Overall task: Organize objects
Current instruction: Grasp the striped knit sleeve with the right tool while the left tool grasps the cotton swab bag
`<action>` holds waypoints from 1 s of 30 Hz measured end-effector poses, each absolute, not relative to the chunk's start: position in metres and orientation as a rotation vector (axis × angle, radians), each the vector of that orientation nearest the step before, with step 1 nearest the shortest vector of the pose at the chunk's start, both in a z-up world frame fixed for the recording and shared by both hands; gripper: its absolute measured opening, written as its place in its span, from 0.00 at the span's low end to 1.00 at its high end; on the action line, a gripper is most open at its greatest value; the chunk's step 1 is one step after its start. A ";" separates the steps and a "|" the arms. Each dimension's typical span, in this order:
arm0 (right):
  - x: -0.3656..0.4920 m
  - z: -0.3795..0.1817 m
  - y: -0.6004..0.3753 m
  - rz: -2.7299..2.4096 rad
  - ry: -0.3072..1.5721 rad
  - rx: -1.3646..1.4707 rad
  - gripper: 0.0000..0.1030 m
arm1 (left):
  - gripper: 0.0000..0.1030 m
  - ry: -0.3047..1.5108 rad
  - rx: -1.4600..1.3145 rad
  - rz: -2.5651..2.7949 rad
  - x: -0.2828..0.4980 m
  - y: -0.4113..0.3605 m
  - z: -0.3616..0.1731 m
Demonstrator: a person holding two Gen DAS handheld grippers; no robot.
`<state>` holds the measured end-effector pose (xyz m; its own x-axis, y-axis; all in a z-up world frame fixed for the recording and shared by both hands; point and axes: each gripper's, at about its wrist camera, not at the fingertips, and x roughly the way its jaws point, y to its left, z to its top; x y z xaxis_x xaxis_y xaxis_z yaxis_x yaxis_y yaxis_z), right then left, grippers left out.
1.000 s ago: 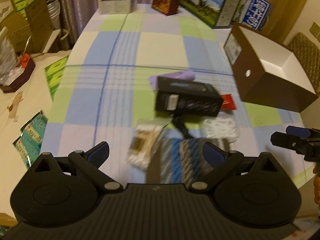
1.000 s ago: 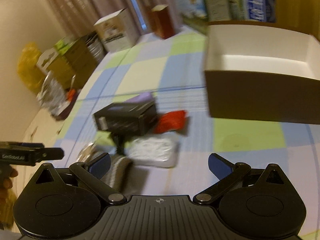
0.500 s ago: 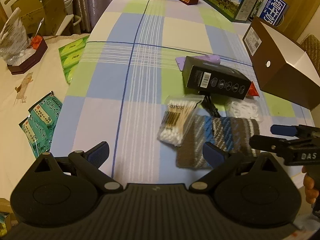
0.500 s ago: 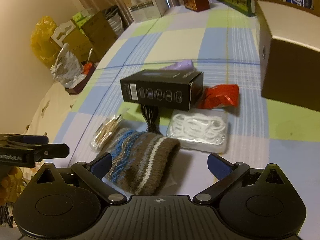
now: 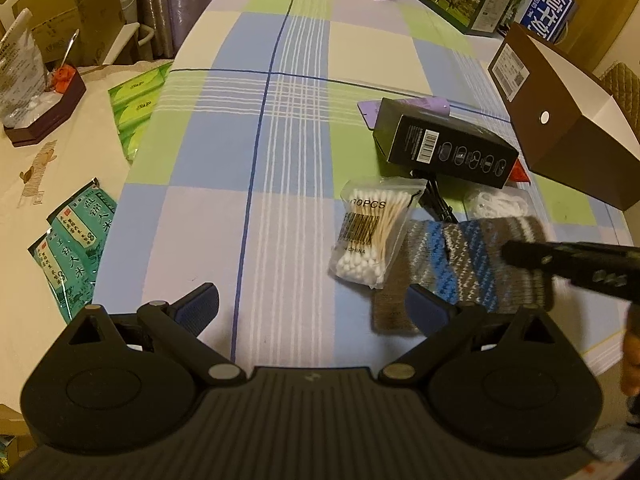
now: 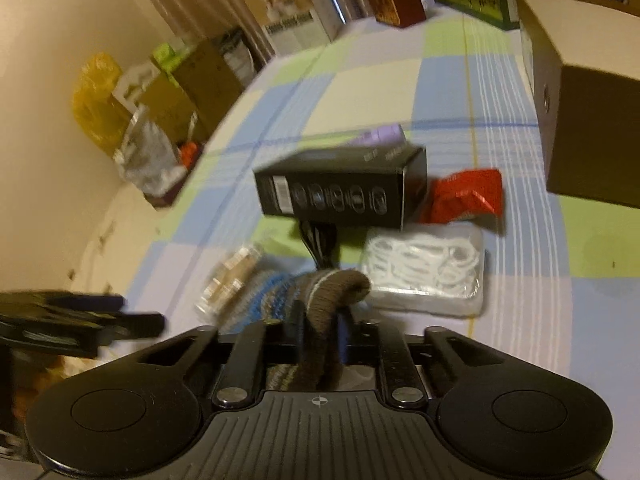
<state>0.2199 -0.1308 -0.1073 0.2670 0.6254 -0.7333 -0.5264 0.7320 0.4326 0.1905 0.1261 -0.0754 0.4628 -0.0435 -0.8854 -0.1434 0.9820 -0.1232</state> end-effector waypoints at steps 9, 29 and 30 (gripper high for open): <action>0.218 -0.058 -0.159 0.753 0.905 0.208 0.07 | 0.94 1.077 -0.163 0.003 0.213 0.120 -0.078; 0.246 -0.014 -0.279 0.415 0.780 0.400 0.07 | 0.61 1.135 0.022 -0.079 0.271 0.068 -0.119; 0.247 -0.014 -0.283 0.409 0.780 0.401 0.07 | 0.60 1.131 0.025 -0.076 0.273 0.067 -0.119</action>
<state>0.2473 -0.2827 -0.0143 0.6416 0.4924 -0.5881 -0.2033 0.8485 0.4887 0.2728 0.0670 -0.1191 0.4231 -0.0483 -0.9048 0.0737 0.9971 -0.0188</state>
